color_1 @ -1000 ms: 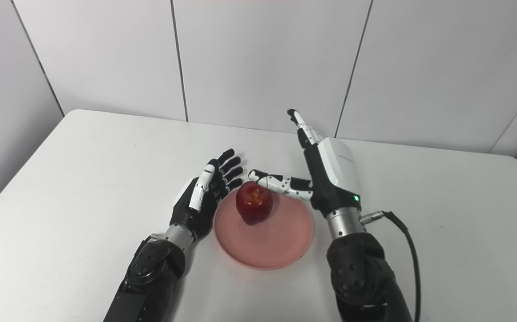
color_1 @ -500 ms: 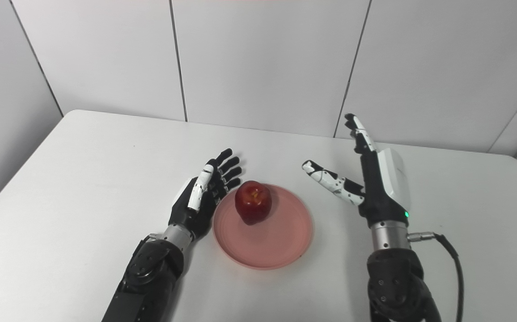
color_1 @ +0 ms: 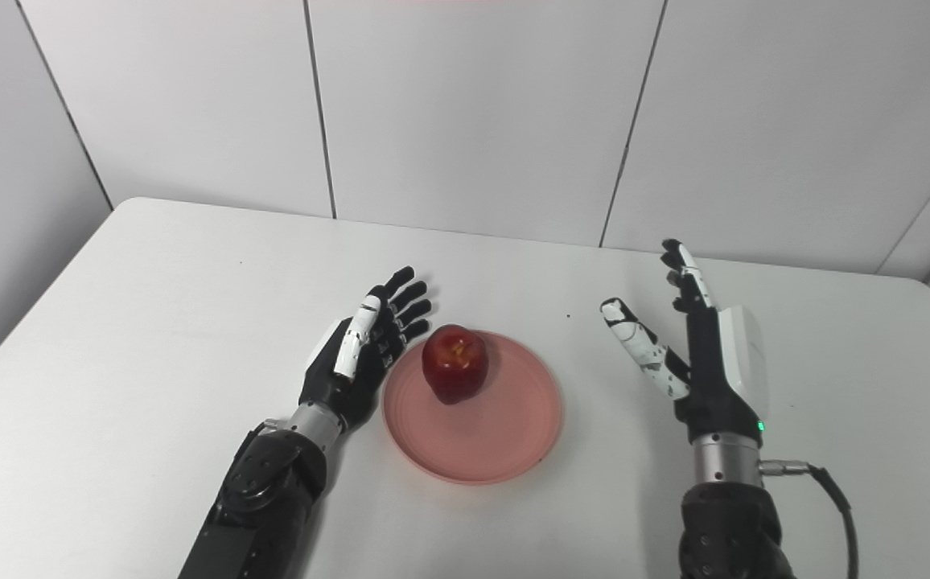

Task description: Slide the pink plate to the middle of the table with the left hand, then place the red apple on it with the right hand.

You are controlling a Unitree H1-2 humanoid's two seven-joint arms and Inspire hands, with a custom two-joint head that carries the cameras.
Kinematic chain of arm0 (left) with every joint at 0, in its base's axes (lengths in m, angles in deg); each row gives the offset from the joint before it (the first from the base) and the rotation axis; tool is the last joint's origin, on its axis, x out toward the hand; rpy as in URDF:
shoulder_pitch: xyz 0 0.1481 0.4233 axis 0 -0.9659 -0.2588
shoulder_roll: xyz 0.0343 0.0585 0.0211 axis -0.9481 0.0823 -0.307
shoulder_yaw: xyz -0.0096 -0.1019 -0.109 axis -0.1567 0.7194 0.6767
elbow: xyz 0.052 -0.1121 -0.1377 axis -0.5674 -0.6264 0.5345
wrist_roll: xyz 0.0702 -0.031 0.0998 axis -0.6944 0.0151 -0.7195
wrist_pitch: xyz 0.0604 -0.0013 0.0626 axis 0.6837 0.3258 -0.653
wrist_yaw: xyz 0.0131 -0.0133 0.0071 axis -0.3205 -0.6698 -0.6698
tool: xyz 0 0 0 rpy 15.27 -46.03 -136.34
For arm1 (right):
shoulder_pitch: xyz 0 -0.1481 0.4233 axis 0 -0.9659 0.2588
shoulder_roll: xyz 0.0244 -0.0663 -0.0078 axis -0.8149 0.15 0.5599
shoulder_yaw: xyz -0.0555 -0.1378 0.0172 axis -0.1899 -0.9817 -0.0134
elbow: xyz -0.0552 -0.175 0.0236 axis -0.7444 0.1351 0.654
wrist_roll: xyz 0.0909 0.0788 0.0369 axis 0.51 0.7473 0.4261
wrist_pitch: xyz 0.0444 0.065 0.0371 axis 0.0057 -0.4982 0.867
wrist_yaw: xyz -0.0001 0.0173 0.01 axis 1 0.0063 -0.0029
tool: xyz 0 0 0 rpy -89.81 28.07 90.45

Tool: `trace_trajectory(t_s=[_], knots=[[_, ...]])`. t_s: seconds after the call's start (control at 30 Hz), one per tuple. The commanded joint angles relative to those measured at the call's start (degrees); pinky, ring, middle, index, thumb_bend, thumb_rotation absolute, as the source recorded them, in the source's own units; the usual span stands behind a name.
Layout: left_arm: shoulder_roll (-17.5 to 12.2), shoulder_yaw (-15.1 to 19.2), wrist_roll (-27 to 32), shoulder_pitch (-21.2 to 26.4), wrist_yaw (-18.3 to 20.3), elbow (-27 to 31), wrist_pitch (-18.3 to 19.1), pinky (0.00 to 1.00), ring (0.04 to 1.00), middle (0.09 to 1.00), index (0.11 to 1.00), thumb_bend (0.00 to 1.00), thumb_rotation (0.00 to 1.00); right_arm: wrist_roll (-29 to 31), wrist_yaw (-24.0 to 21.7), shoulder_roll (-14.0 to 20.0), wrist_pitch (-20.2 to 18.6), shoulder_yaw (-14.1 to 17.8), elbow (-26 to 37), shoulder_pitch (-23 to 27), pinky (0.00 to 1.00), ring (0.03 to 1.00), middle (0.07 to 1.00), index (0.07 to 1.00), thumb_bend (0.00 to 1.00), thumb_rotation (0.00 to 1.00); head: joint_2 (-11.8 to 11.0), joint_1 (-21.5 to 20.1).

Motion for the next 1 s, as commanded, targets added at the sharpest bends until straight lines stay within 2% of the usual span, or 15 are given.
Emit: trace_trajectory(t_s=[0.0,0.13,0.27,0.43,0.67,0.97], knots=[[-0.4,0.1,-0.7,-0.9,-0.6,-1.0,1.1,0.92,0.922,0.933,0.919,0.39,1.0,4.9,0.9,-0.6,4.7,1.6,0.2,0.8,0.84,0.879,0.899,0.905,0.91,1.0,-0.2,0.1],[-0.7,0.1,-0.7,-1.0,-0.6,-0.8,1.1,0.92,0.923,0.933,0.919,0.39,1.0,10.6,0.2,-1.8,7.0,2.0,-1.5,-0.7,0.87,0.922,0.927,0.925,0.77,1.0,-0.3,0.2],[-1.0,0.1,-0.8,-1.2,-0.6,-0.4,1.2,0.92,0.921,0.931,0.916,0.39,1.0,14.3,0.6,-3.7,6.4,2.4,-3.7,-1.0,0.86,0.92,0.925,0.926,0.67,1.0,-0.4,0.3],[-1.1,0.1,-0.7,-1.3,-0.7,-0.1,1.6,0.92,0.928,0.937,0.921,0.39,1.0,18.3,-0.4,-4.8,8.2,2.5,-5.7,-1.5,0.9,0.934,0.939,0.936,0.4,1.0,-0.4,0.5],[-1.2,-0.1,-0.9,-1.6,-0.5,0.1,1.1,0.92,0.928,0.938,0.923,0.39,1.0,22.1,-0.2,-6.3,9.0,2.4,-8.6,-1.7,0.92,0.928,0.937,0.934,0.24,1.0,-0.4,0.8],[-1.2,0.0,-0.5,-1.9,-0.7,0.7,2.0,0.93,0.93,0.939,0.924,0.39,1.0,22.4,0.0,-6.2,9.2,2.5,-9.6,-1.6,0.93,0.927,0.935,0.934,0.26,1.0,-0.2,0.8]])
